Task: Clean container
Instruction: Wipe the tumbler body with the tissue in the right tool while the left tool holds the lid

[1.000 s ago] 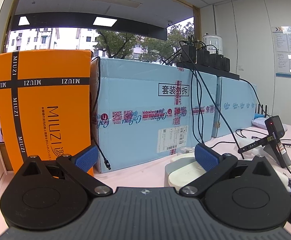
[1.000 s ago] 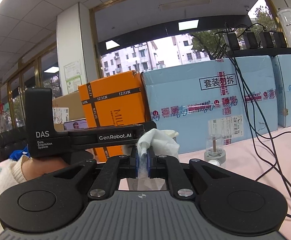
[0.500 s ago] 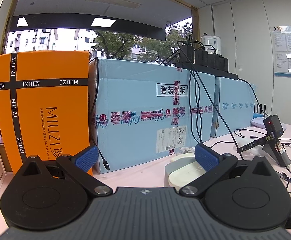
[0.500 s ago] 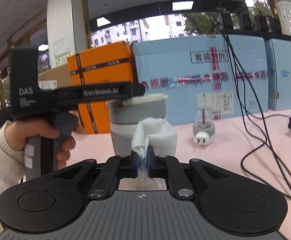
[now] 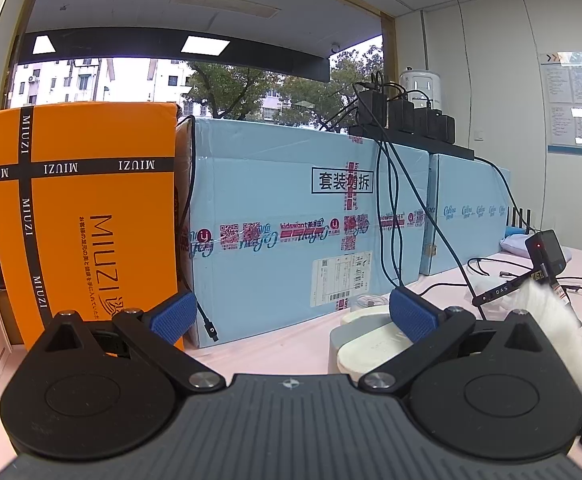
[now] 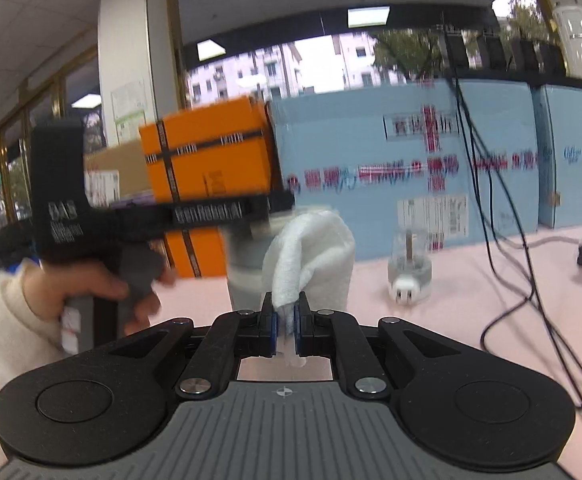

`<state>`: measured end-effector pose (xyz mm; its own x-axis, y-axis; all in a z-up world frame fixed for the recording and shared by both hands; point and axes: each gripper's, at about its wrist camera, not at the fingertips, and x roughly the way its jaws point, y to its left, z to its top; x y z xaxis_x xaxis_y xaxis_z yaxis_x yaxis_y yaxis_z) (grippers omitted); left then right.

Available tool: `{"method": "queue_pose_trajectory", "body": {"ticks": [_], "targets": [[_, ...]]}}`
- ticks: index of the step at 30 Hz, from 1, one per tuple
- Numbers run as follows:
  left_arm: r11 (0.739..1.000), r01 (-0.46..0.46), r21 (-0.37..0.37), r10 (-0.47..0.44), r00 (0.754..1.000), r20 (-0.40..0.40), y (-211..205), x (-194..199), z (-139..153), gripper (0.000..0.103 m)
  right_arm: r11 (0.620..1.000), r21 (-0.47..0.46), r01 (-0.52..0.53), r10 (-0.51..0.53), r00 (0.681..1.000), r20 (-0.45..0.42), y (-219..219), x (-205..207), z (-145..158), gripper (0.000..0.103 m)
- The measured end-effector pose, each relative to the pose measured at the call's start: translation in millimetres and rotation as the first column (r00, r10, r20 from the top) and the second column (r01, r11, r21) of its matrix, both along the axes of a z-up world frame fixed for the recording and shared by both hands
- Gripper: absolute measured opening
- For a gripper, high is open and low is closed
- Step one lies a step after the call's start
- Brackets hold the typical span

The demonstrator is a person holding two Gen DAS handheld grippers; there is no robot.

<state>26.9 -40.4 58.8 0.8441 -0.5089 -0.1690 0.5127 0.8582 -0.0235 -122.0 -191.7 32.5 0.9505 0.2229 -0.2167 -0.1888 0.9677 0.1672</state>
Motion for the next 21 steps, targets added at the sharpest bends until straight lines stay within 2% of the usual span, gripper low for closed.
{"method": "queue_pose_trajectory", "body": {"ticks": [3, 6, 14, 21], "targets": [[1.000, -0.003, -0.004, 0.003, 1.000, -0.005, 0.9, 0.8, 0.0, 0.103, 1.000, 0.005, -0.001, 0.001, 1.000, 0.030, 0.9, 0.3, 10.5, 0.008], [1.000, -0.001, -0.006, 0.001, 1.000, -0.007, 1.4, 1.1, -0.2, 0.103, 1.000, 0.007, -0.002, 0.002, 1.000, 0.023, 1.4, 5.2, 10.5, 0.008], [1.000, 0.001, -0.004, -0.001, 1.000, -0.003, 0.7, 0.6, -0.4, 0.103, 1.000, 0.009, -0.007, 0.007, 0.997, -0.077, -0.6, 11.9, -15.8, 0.008], [1.000, 0.001, -0.003, -0.001, 1.000, -0.001, 0.4, 0.8, -0.3, 0.103, 1.000, -0.006, -0.003, 0.002, 0.981, -0.195, -2.1, 19.7, -46.2, 0.008]]}}
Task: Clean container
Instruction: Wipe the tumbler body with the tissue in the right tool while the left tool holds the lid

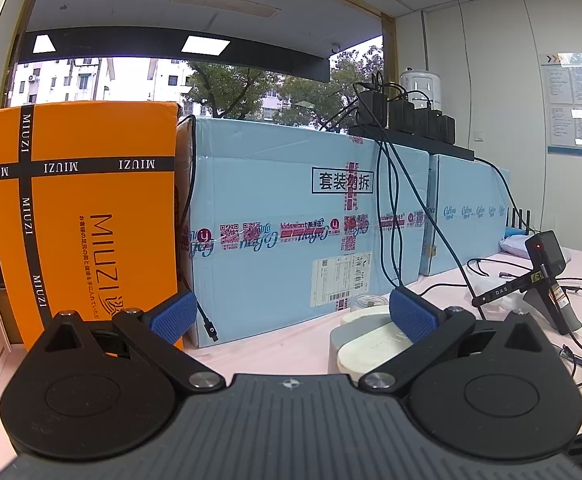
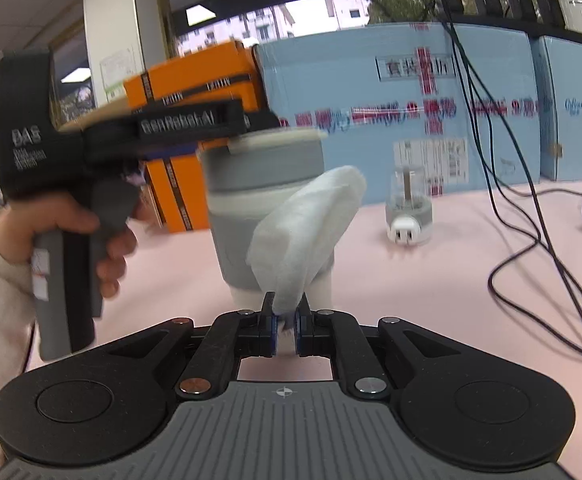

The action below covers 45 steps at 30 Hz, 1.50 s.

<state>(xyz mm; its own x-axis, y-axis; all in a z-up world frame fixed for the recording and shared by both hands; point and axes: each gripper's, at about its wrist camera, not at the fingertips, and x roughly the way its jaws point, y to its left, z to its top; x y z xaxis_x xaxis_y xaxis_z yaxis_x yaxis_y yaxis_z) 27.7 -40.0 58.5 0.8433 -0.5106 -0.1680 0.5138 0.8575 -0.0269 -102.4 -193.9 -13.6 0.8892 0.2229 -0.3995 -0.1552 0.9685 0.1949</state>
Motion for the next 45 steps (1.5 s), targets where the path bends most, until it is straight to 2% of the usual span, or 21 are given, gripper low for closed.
{"method": "queue_pose_trajectory", "body": {"ticks": [3, 11, 16, 18, 19, 20, 22, 24, 26, 28, 36, 45], "targets": [[1.000, 0.000, -0.002, 0.000, 1.000, -0.002, 0.1, 0.4, 0.1, 0.103, 1.000, 0.004, 0.004, -0.004, 1.000, -0.012, -1.0, 1.0, -3.2, 0.008], [1.000, -0.002, 0.000, 0.002, 1.000, 0.000, -0.6, -0.5, 0.2, 0.103, 1.000, -0.002, 0.011, -0.010, 0.991, 0.133, 0.2, -9.1, 26.0, 0.008], [1.000, -0.012, -0.004, 0.012, 1.000, -0.002, 0.4, 0.4, 0.2, 0.103, 1.000, -0.005, -0.007, 0.007, 0.988, 0.153, 2.2, -8.2, 31.7, 0.008], [1.000, -0.001, -0.007, 0.001, 1.000, -0.007, 0.9, 0.7, 0.2, 0.103, 1.000, 0.010, -0.007, 0.006, 0.988, 0.154, 1.0, -7.0, 32.4, 0.014], [1.000, 0.002, -0.005, -0.002, 1.000, -0.004, 0.7, 0.1, 0.1, 0.103, 1.000, 0.019, -0.005, 0.002, 0.988, 0.157, 0.1, -6.9, 32.7, 0.026], [1.000, 0.000, -0.001, 0.000, 1.000, 0.001, 0.0, -0.8, 0.1, 0.103, 1.000, 0.024, -0.006, 0.002, 0.987, 0.163, -0.6, -7.4, 33.0, 0.031], [1.000, 0.001, 0.002, -0.001, 1.000, 0.003, -0.6, -1.4, 0.5, 0.103, 0.999, 0.030, -0.011, 0.006, 0.985, 0.172, -1.3, -8.5, 34.1, 0.031], [1.000, -0.001, 0.002, 0.001, 1.000, 0.004, -0.7, -1.2, 0.4, 0.103, 0.999, 0.035, -0.019, 0.012, 0.984, 0.178, -1.8, -9.0, 35.7, 0.026], [1.000, -0.001, -0.002, 0.001, 1.000, 0.000, 0.1, -0.2, 0.2, 0.103, 1.000, 0.025, -0.019, 0.014, 0.983, 0.183, -0.9, -8.0, 36.5, 0.014], [1.000, 0.000, -0.005, 0.000, 1.000, -0.003, 0.3, 0.2, 0.0, 0.103, 0.999, 0.023, -0.022, 0.018, 0.982, 0.190, -1.1, -8.4, 36.8, 0.008], [1.000, 0.001, 0.000, -0.001, 1.000, 0.003, -0.3, -1.2, -0.1, 0.103, 0.999, 0.014, -0.034, 0.029, 0.967, 0.255, 1.0, -16.0, 51.6, 0.008], [1.000, -0.002, -0.003, 0.002, 1.000, 0.001, -0.4, -0.8, -0.5, 0.103, 1.000, -0.008, -0.029, 0.030, 0.993, 0.111, 2.1, -1.1, 19.0, 0.008]]}}
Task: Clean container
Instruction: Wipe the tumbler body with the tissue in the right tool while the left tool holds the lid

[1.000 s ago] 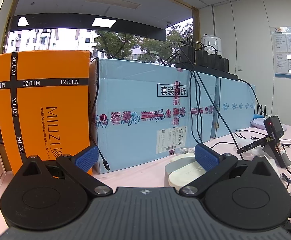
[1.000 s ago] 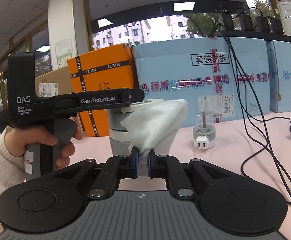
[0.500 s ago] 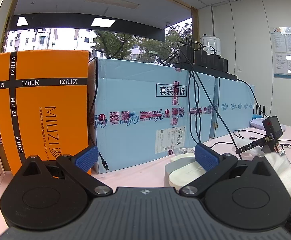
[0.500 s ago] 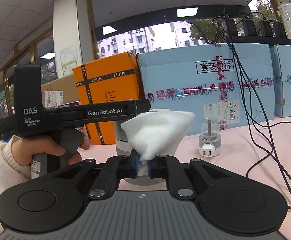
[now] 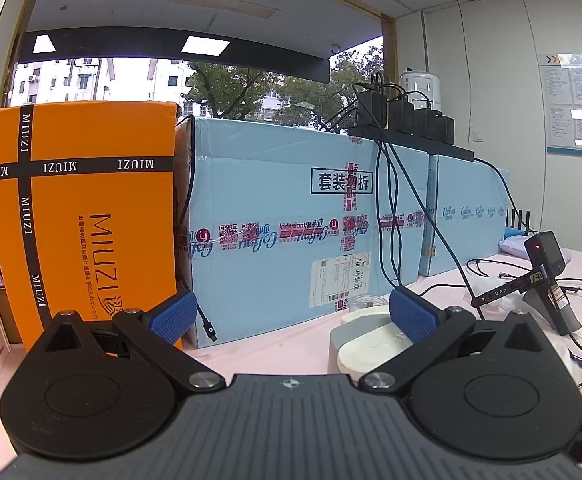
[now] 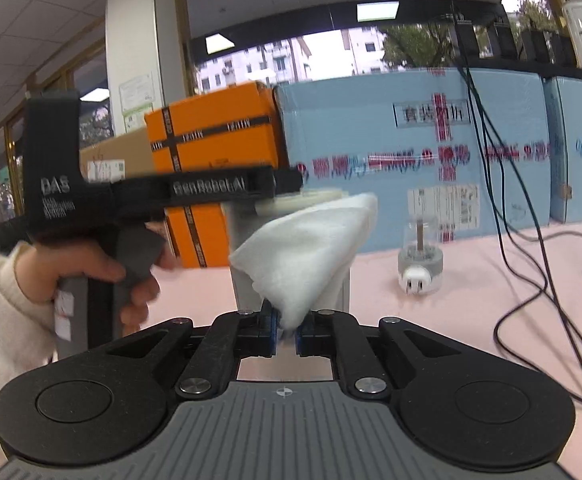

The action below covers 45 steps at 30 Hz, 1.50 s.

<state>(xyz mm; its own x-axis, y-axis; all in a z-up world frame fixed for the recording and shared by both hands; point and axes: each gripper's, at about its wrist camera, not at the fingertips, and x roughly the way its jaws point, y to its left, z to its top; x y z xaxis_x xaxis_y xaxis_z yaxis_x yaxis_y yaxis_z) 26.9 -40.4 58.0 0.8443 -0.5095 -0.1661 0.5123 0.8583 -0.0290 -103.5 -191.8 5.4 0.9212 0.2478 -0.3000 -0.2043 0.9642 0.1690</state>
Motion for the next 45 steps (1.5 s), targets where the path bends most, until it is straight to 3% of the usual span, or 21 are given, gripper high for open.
{"method": "queue_pose_trajectory", "body": {"ticks": [6, 13, 18, 34, 43, 45], "targets": [[1.000, 0.004, -0.001, -0.004, 1.000, 0.000, -0.4, -0.5, -0.3, 0.103, 1.000, -0.007, 0.001, -0.002, 0.998, -0.059, -0.7, 4.2, -9.9, 0.008], [1.000, 0.004, 0.003, -0.004, 1.000, 0.004, -1.4, -1.1, -0.1, 0.103, 1.000, -0.016, -0.010, 0.011, 0.996, 0.089, 3.7, -12.6, 26.9, 0.008], [1.000, 0.005, 0.005, -0.005, 1.000, 0.008, -1.9, -1.8, 0.0, 0.103, 1.000, -0.017, -0.014, 0.016, 0.992, 0.129, 6.0, -11.4, 41.4, 0.008], [1.000, 0.008, 0.003, -0.008, 1.000, 0.009, -1.9, -2.5, 0.1, 0.103, 0.999, -0.041, -0.014, 0.012, 0.998, -0.065, 2.7, 5.7, -1.9, 0.008], [1.000, 0.007, -0.004, -0.007, 1.000, -0.001, -1.5, -1.7, 0.2, 0.103, 1.000, -0.018, -0.005, 0.007, 0.994, 0.113, 0.5, -9.9, 42.1, 0.008], [1.000, 0.008, -0.001, -0.008, 1.000, 0.007, -0.9, -1.7, -0.6, 0.103, 1.000, -0.005, -0.007, 0.008, 0.993, 0.115, -0.2, -8.4, 46.5, 0.008]]}}
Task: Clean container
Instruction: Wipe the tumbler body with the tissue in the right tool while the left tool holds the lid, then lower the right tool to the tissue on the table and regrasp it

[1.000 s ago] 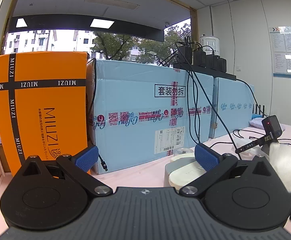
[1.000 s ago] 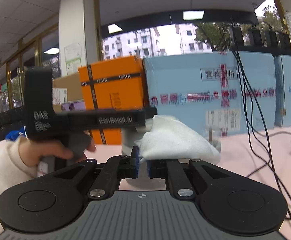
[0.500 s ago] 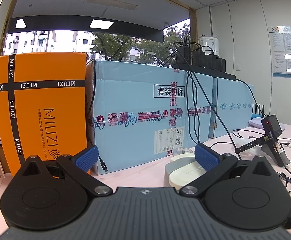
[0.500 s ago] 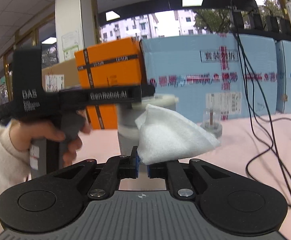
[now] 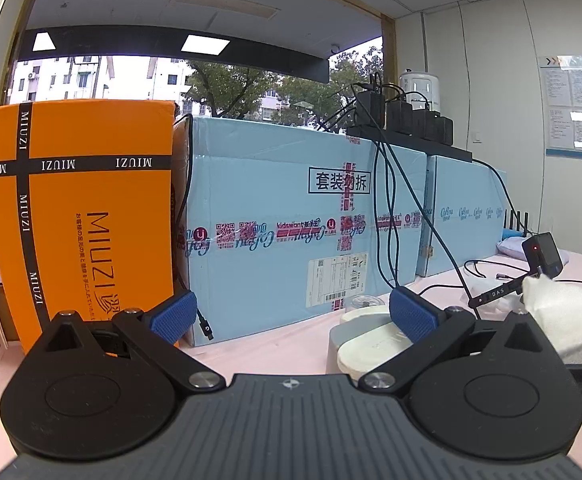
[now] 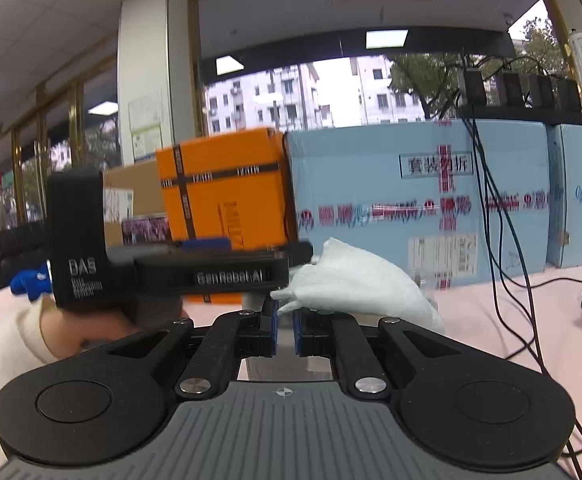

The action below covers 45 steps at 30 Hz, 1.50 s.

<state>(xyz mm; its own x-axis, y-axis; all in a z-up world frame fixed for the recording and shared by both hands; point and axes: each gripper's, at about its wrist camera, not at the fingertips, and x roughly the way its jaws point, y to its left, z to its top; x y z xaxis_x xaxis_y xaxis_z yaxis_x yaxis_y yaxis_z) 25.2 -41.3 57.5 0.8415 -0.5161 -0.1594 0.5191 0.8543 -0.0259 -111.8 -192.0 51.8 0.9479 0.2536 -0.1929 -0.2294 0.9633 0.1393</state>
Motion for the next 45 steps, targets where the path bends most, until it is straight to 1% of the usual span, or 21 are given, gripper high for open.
{"method": "queue_pose_trajectory", "body": {"ticks": [2, 5, 9, 14, 17, 22, 24, 25, 27, 28, 29, 30, 31, 32, 36, 38, 39, 43, 45], "targets": [[1.000, 0.002, 0.002, -0.002, 1.000, 0.002, -0.3, -0.7, 0.3, 0.103, 1.000, -0.002, 0.002, -0.002, 1.000, -0.002, 0.5, 3.0, -2.3, 0.008], [1.000, -0.004, 0.009, 0.004, 1.000, 0.011, -1.2, -1.9, 0.4, 0.103, 1.000, 0.010, -0.004, 0.004, 1.000, -0.028, -0.6, 8.1, -9.4, 0.008], [1.000, 0.005, -0.001, -0.005, 1.000, -0.002, 0.7, 0.6, 0.4, 0.103, 1.000, 0.004, -0.021, 0.021, 0.997, -0.069, -1.4, 8.8, -21.5, 0.008], [1.000, 0.009, 0.004, -0.009, 1.000, 0.003, 0.0, 0.3, 0.5, 0.103, 0.999, 0.034, -0.035, 0.038, 0.994, -0.104, -9.0, 6.2, -35.2, 0.008], [1.000, 0.013, 0.009, -0.013, 1.000, 0.008, -0.7, 0.0, 0.7, 0.103, 0.998, 0.044, -0.041, 0.045, 0.994, -0.098, -13.0, 3.9, -35.8, 0.008], [1.000, 0.024, 0.019, -0.024, 1.000, 0.018, -1.6, 0.8, 1.2, 0.103, 0.997, 0.047, -0.058, 0.061, 0.996, -0.059, -19.5, 7.1, -25.9, 0.008], [1.000, 0.024, 0.018, -0.024, 0.999, 0.021, -1.0, 1.5, 0.8, 0.103, 0.996, 0.047, -0.077, 0.081, 0.994, -0.067, -24.5, 10.5, -25.3, 0.008], [1.000, 0.027, 0.013, -0.027, 0.999, 0.018, -0.2, 2.5, 0.4, 0.103, 0.996, 0.030, -0.084, 0.086, 0.994, -0.072, -26.7, 12.2, -25.7, 0.009], [0.999, 0.033, 0.002, -0.033, 0.999, 0.010, 1.1, 4.3, -0.2, 0.103, 0.997, -0.025, -0.078, 0.075, 0.992, -0.099, -30.7, 15.8, -26.7, 0.019], [0.999, 0.036, -0.002, -0.036, 0.999, 0.010, 1.6, 5.1, -0.5, 0.103, 0.996, -0.052, -0.073, 0.066, 0.991, -0.114, -33.4, 17.6, -27.6, 0.026], [0.999, 0.037, -0.006, -0.037, 0.999, 0.012, 1.7, 5.2, -1.0, 0.103, 0.995, -0.080, -0.064, 0.053, 0.990, -0.135, -35.8, 20.3, -29.8, 0.038], [0.999, 0.038, -0.006, -0.038, 0.999, 0.016, 1.4, 4.8, -1.3, 0.103, 0.992, -0.113, -0.051, 0.032, 0.987, -0.157, -37.5, 23.9, -33.5, 0.045], [0.999, 0.040, -0.006, -0.040, 0.999, 0.021, 1.0, 4.3, -1.6, 0.103, 0.989, -0.144, -0.041, 0.016, 0.984, -0.175, -38.5, 27.6, -38.0, 0.061], [0.999, 0.043, -0.002, -0.043, 0.999, 0.029, 0.3, 3.3, -2.1, 0.103, 0.985, -0.169, -0.039, 0.005, 0.981, -0.196, -39.4, 32.1, -43.8, 0.072], [0.998, 0.054, -0.016, -0.053, 0.998, 0.036, 1.0, 3.7, -4.1, 0.103, 0.970, -0.219, -0.100, 0.034, 0.957, -0.289, -41.9, 50.0, -63.0, 0.075], [0.998, 0.060, -0.031, -0.059, 0.998, 0.033, 1.9, 5.1, -5.4, 0.103, 0.966, -0.221, -0.137, 0.062, 0.947, -0.315, -46.4, 55.9, -67.4, 0.081], [0.997, 0.063, -0.036, -0.062, 0.997, 0.035, 2.3, 5.5, -6.1, 0.103, 0.963, -0.218, -0.158, 0.079, 0.940, -0.330, -49.7, 58.8, -68.9, 0.081], [0.997, 0.052, -0.051, -0.049, 0.998, 0.046, 3.5, 7.1, -9.0, 0.103, 0.946, -0.248, -0.210, 0.111, 0.926, -0.360, -59.4, 69.1, -70.3, 0.084], [0.997, 0.047, -0.059, -0.045, 0.998, 0.045, 3.8, 8.0, -10.1, 0.103, 0.943, -0.249, -0.221, 0.117, 0.920, -0.375, -63.3, 76.1, -72.9, 0.085]]}}
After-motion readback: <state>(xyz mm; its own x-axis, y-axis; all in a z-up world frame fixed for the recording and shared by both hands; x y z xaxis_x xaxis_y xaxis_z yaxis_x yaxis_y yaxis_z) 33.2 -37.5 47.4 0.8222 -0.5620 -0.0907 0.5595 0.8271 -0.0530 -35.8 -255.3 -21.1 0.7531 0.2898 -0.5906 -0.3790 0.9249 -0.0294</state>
